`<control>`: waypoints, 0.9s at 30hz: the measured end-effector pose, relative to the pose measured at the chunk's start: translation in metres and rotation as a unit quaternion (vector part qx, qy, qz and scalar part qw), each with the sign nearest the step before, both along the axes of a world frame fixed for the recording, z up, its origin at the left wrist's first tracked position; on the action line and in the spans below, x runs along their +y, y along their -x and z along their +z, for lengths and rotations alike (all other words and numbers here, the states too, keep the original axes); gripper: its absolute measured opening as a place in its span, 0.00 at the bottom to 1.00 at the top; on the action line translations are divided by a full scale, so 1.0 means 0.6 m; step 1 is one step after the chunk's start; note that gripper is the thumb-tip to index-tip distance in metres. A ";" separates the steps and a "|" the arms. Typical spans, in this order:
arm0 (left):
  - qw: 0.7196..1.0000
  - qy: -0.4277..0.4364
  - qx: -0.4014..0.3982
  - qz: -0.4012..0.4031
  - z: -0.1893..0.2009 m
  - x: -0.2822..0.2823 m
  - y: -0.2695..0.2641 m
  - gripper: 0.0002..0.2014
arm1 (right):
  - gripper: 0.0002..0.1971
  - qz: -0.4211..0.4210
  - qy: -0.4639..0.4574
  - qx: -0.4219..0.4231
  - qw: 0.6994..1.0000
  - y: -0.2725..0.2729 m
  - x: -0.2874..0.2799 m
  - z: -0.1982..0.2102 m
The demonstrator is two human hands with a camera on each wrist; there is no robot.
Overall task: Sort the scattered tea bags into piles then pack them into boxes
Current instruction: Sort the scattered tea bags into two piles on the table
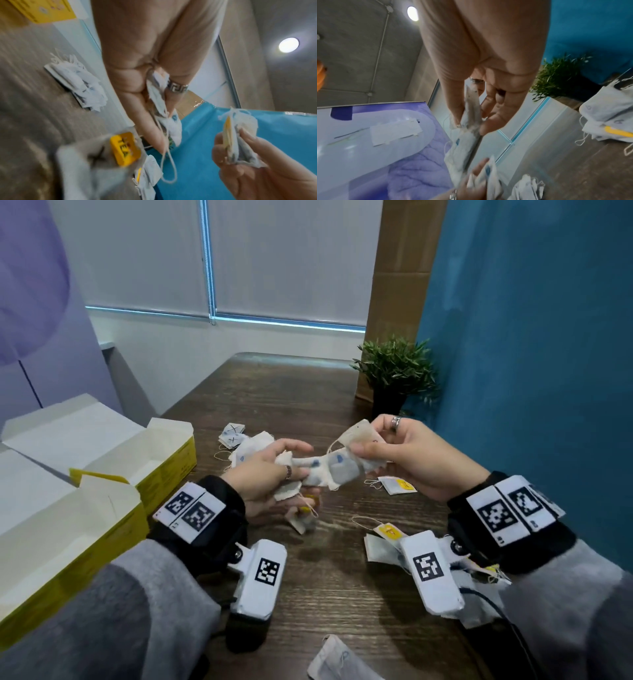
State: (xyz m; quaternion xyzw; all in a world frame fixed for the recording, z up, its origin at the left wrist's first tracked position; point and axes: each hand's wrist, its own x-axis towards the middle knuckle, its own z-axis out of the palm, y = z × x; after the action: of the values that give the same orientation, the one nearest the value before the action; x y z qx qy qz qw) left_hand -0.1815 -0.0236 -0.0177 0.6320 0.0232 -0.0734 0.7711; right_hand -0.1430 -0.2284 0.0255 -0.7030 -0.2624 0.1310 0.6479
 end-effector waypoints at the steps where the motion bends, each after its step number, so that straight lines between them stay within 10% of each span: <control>1: 1.000 0.018 -0.004 0.001 0.001 -0.003 0.000 0.11 | 0.11 0.004 0.010 -0.003 1.000 0.001 0.011 -0.003; 9: 0.997 0.039 -0.051 -0.045 -0.025 0.003 -0.003 0.12 | 0.10 -0.051 0.069 -0.065 0.994 -0.009 0.075 -0.032; 15: 0.998 0.020 -0.055 0.008 -0.018 0.023 -0.001 0.11 | 0.07 -0.114 -0.075 0.029 0.990 -0.026 0.072 -0.032; 19: 0.998 0.033 -0.047 0.007 -0.014 0.034 -0.001 0.13 | 0.12 -0.034 0.186 0.044 0.981 -0.044 0.061 -0.055; 22: 0.998 0.047 -0.035 0.001 -0.012 0.034 0.003 0.13 | 0.17 0.113 0.420 0.009 0.901 -0.042 0.073 -0.074; 27: 0.997 0.070 -0.030 -0.002 -0.009 0.040 0.007 0.17 | 0.12 0.083 0.475 -0.104 0.870 -0.038 0.101 -0.065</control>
State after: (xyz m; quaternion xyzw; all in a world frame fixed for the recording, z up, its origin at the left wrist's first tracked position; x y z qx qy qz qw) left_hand -0.1859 0.0006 -0.0233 0.5781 -0.0064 -0.0575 0.8139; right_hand -0.1204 -0.1677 -0.0134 -0.9110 -0.2922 0.2191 0.1915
